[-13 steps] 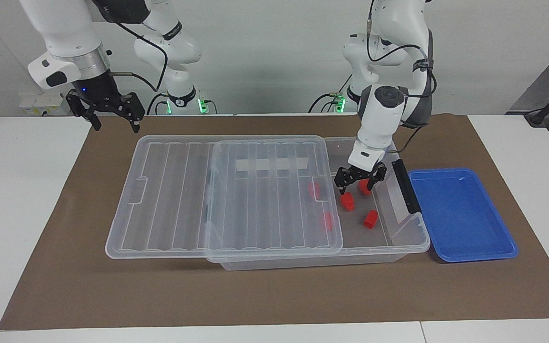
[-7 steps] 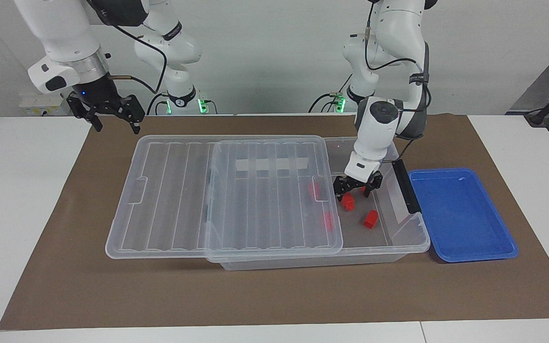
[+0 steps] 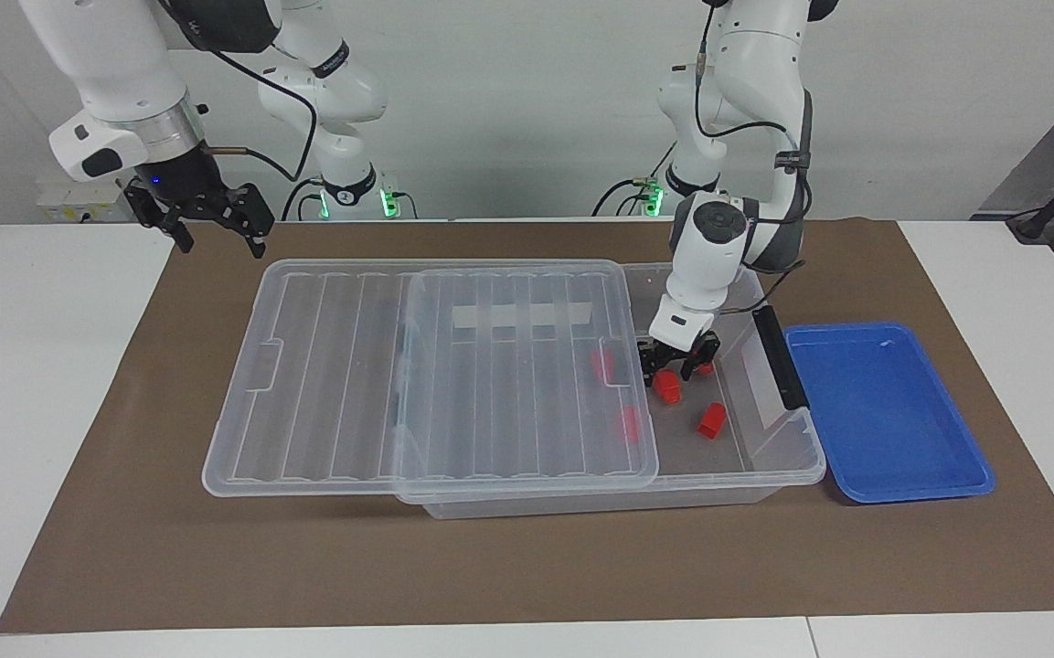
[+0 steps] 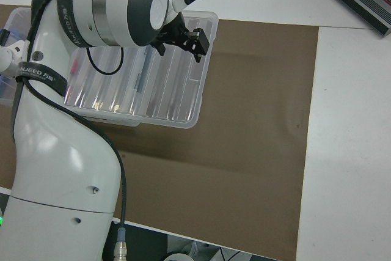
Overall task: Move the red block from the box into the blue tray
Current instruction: 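Grasp a red block with the left gripper, then lift the red block out and carry it over the blue tray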
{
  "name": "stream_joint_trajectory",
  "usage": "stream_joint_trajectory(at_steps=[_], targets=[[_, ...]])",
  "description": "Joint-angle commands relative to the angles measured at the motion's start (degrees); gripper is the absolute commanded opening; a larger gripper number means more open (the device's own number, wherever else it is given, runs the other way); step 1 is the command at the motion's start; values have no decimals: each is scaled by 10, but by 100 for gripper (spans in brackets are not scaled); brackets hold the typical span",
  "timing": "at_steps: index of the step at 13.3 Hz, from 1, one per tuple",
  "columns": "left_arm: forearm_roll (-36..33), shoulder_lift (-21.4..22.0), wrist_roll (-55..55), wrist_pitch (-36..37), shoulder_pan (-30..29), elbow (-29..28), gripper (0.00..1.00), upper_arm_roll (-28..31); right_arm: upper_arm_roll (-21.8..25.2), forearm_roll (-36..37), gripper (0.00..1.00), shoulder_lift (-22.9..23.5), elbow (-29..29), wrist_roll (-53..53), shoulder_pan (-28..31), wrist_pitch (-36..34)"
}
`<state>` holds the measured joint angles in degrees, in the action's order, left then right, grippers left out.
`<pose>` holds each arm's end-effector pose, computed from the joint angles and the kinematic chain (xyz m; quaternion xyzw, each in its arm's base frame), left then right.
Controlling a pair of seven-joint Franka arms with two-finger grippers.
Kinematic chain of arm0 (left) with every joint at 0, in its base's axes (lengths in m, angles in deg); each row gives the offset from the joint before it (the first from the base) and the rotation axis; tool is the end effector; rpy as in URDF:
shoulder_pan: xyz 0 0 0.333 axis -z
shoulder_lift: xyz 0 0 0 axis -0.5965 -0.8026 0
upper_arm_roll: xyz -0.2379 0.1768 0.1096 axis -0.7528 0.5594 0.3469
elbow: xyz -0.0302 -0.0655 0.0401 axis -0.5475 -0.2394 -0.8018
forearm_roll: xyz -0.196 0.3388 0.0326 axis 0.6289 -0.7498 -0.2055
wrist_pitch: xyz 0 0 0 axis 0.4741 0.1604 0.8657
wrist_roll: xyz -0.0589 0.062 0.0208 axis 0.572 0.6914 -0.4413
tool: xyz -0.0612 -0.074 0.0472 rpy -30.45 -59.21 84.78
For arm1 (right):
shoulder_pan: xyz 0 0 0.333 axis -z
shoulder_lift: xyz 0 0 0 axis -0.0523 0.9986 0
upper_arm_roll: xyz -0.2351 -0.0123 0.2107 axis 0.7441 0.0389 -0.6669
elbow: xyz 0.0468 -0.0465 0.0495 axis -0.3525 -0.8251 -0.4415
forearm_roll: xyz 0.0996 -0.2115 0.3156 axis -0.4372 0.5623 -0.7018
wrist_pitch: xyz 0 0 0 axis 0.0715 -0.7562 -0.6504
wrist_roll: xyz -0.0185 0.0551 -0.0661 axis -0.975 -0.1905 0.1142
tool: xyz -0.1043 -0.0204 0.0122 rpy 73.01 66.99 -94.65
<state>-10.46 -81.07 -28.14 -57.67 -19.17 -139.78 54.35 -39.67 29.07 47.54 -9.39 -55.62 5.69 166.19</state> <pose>0.5310 -0.2129 0.3155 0.9963 0.0487 0.0679 0.0208 0.5513 0.0036 0.6313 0.9982 -0.0588 0.0073 0.0124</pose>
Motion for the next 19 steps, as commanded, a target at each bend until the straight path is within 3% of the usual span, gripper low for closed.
stream_joint_trajectory(at_steps=[1, 3, 4, 6, 12, 14, 19], targets=[[-13, 5, 18, -14, 12, -11, 28, 8, -2, -9, 100, 2, 4, 7, 9, -6], [-16, 5, 17, -12, 12, -9, 6, 8, -2, -9, 100, 2, 4, 7, 8, -6], [-20, 5, 17, -6, 12, -7, 0, 8, -2, -9, 100, 1, 4, 7, 7, -6], [-29, 14, 15, 33, 7, 13, 0, 8, -2, -9, 100, 2, 4, 7, 8, -5], [-29, 55, -3, 324, -10, 193, 0, 9, -2, -9, 100, 2, 3, 7, 8, -6], [-28, 60, -77, 394, -38, 238, 0, 10, -2, -9, 100, 1, 4, 7, 8, -5], [-15, 96, -291, 431, -182, 262, 0, 12, -2, -9, 100, 1, 4, 7, 8, -6]])
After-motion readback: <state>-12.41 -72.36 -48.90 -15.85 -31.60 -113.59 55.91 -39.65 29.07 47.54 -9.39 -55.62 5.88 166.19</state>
